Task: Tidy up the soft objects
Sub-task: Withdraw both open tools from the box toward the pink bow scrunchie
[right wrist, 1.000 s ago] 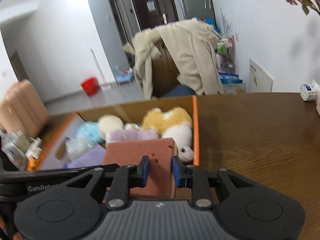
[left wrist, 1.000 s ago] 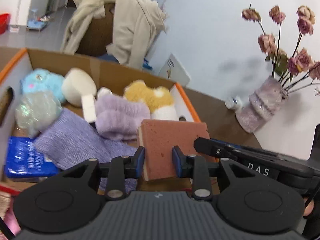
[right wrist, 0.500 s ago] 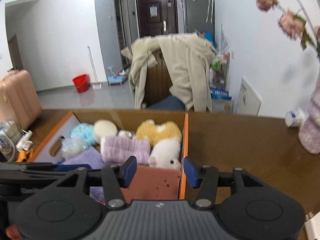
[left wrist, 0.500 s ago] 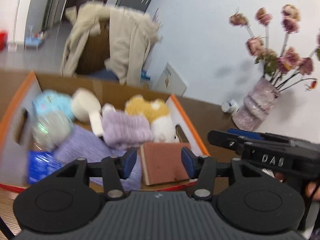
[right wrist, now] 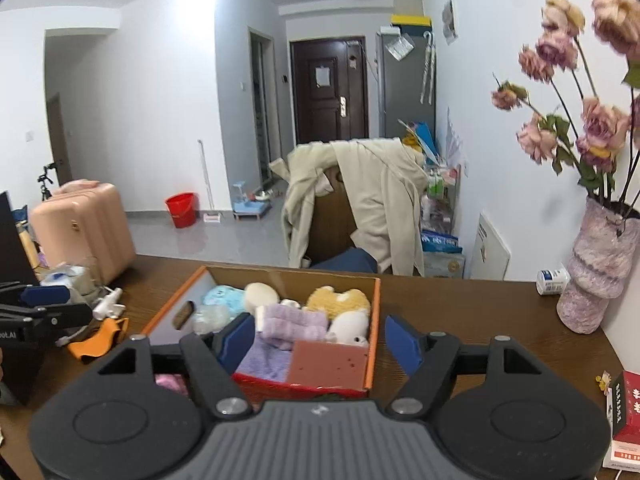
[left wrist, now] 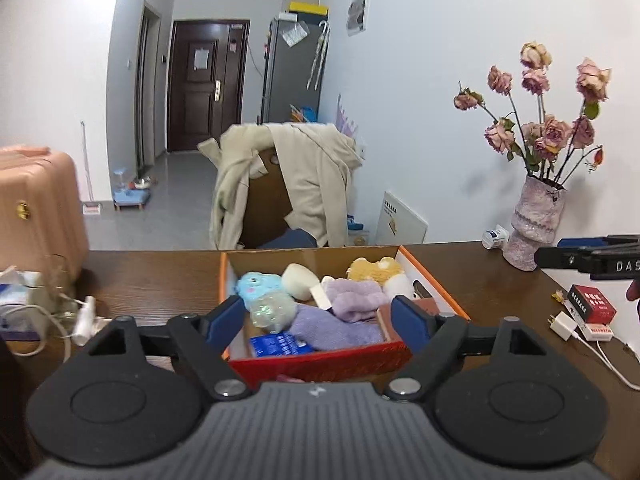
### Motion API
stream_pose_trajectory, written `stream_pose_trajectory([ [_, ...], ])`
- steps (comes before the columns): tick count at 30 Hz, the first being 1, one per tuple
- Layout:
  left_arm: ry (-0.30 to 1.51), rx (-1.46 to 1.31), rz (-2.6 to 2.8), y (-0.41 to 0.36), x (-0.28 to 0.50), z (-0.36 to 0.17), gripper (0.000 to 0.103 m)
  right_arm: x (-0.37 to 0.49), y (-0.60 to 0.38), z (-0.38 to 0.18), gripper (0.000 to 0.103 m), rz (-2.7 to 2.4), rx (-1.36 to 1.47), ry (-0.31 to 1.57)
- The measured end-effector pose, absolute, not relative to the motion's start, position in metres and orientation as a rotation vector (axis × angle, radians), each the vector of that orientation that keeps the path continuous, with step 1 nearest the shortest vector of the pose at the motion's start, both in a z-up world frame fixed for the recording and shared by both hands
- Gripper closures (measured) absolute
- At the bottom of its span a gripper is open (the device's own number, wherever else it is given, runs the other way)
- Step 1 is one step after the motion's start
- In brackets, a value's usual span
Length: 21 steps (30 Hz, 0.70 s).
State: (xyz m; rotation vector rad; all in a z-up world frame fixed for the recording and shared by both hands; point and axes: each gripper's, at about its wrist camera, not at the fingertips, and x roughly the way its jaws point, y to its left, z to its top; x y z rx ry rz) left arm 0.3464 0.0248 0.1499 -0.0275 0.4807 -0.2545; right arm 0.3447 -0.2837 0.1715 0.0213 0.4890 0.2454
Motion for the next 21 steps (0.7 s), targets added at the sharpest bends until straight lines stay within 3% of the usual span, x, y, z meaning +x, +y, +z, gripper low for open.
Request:
stream_pose_trajectory([
  [4, 0.444, 0.046, -0.236, 0.034, 0.305, 0.131, 0.013, 0.301, -0.274, 0.155, 0.017, 0.291, 0.022, 0.416],
  [14, 0.451, 0.044, -0.189, 0.062, 0.184, 0.047, 0.006, 0.188, -0.254, 0.056, 0.017, 0.277, 0.111, 0.483],
  [21, 0.457, -0.093, -0.101, 0.098, 0.135, 0.025, 0.005, 0.137, -0.249, 0.007, 0.015, 0.264, 0.143, 0.565],
])
